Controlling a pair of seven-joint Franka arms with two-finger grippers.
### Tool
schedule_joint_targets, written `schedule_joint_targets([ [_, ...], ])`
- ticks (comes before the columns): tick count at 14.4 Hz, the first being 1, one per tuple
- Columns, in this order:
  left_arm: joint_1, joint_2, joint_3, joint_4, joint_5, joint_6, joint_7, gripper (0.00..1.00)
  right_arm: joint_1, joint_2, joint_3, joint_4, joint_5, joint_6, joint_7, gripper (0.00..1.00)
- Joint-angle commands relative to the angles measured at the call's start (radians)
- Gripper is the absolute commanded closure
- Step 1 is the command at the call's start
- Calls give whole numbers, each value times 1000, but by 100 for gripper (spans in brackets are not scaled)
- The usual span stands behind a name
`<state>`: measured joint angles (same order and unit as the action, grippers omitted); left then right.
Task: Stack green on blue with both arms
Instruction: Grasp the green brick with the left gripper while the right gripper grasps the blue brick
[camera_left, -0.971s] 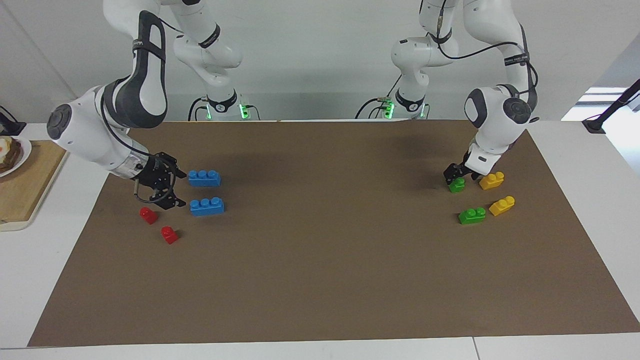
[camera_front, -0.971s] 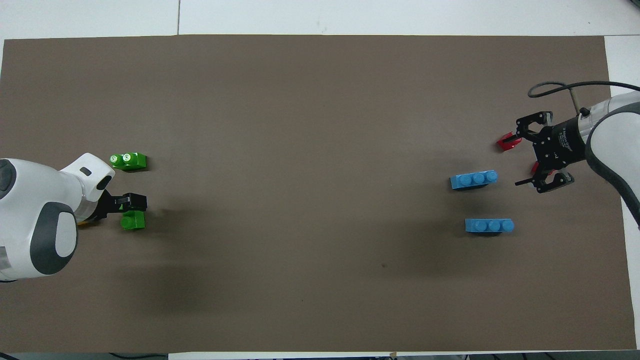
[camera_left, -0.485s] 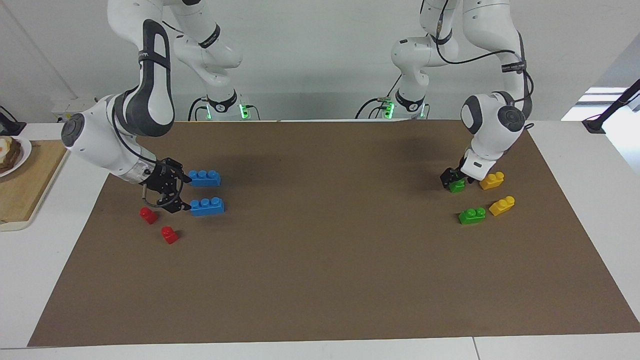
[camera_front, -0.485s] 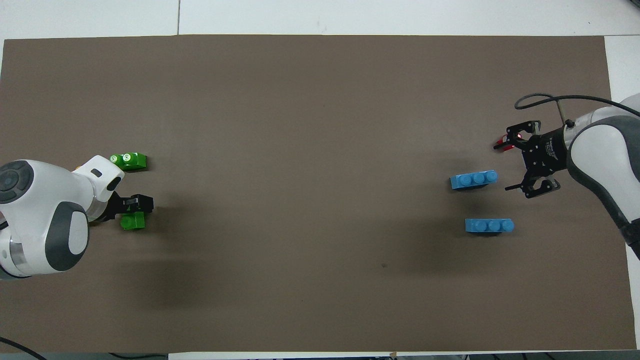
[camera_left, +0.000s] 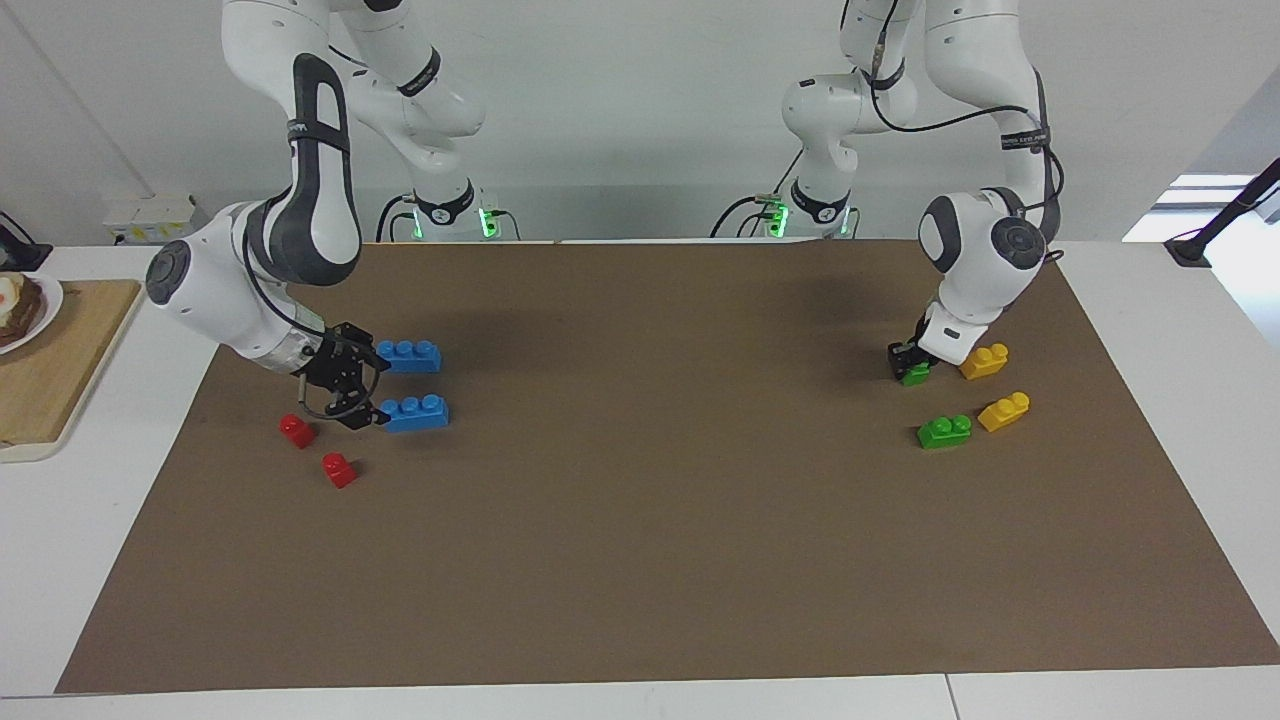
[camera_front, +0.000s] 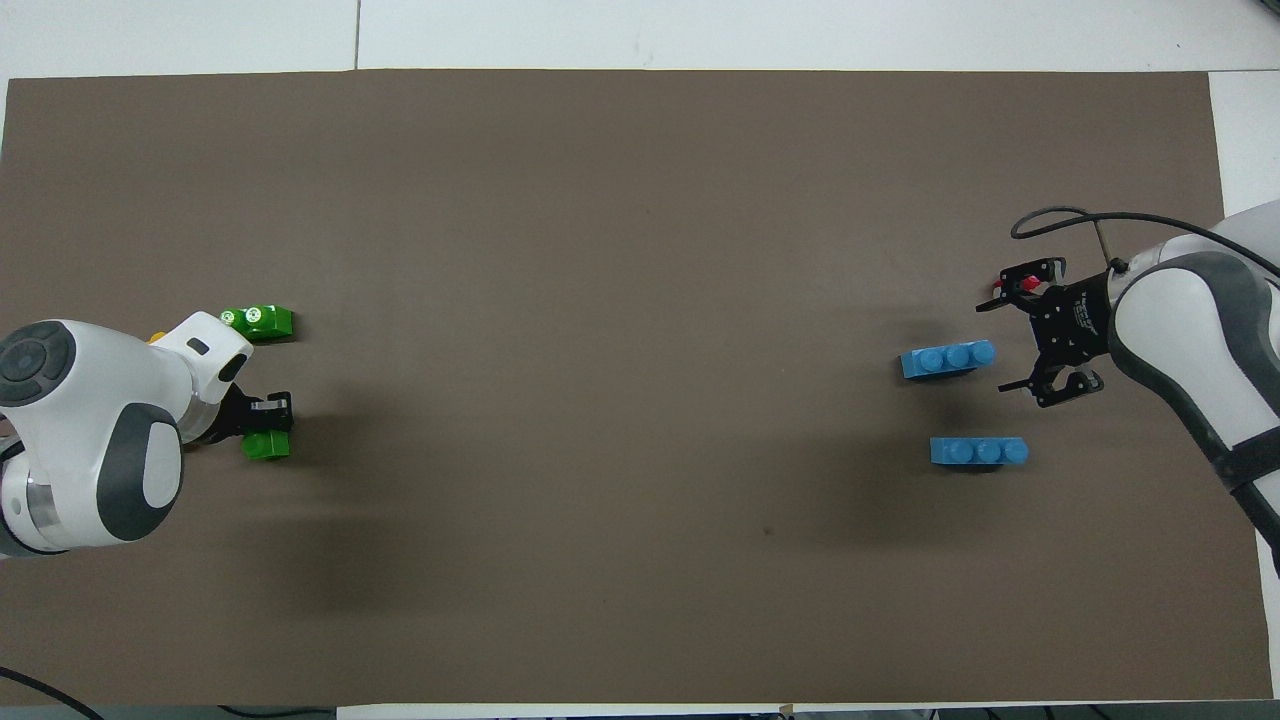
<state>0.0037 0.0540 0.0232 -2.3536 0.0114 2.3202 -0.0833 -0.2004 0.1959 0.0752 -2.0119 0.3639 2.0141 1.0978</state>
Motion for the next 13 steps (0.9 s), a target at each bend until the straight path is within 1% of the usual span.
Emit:
schedule_joint_targets([
  [1, -10, -9, 4, 5, 7, -18, -15, 97, -8, 27, 3, -24, 30, 52, -46, 0],
  [2, -11, -8, 3, 16, 7, -30, -18, 100, -8, 34, 2, -25, 41, 58, -47, 0],
  [4, -11, -6, 3, 52, 7, -63, -13, 100, -10, 46, 2, -27, 72, 64, -68, 0],
  [6, -11, -6, 3, 105, 7, -117, -16, 100, -13, 60, 2, -28, 72, 66, -96, 0],
  [9, -13, -5, -2, 181, 7, -205, -26, 100, -13, 74, 2, -53, 72, 113, -131, 0],
  [13, -27, -5, -2, 207, 4, -212, -41, 100, -19, 89, 2, -57, 73, 130, -145, 0],
])
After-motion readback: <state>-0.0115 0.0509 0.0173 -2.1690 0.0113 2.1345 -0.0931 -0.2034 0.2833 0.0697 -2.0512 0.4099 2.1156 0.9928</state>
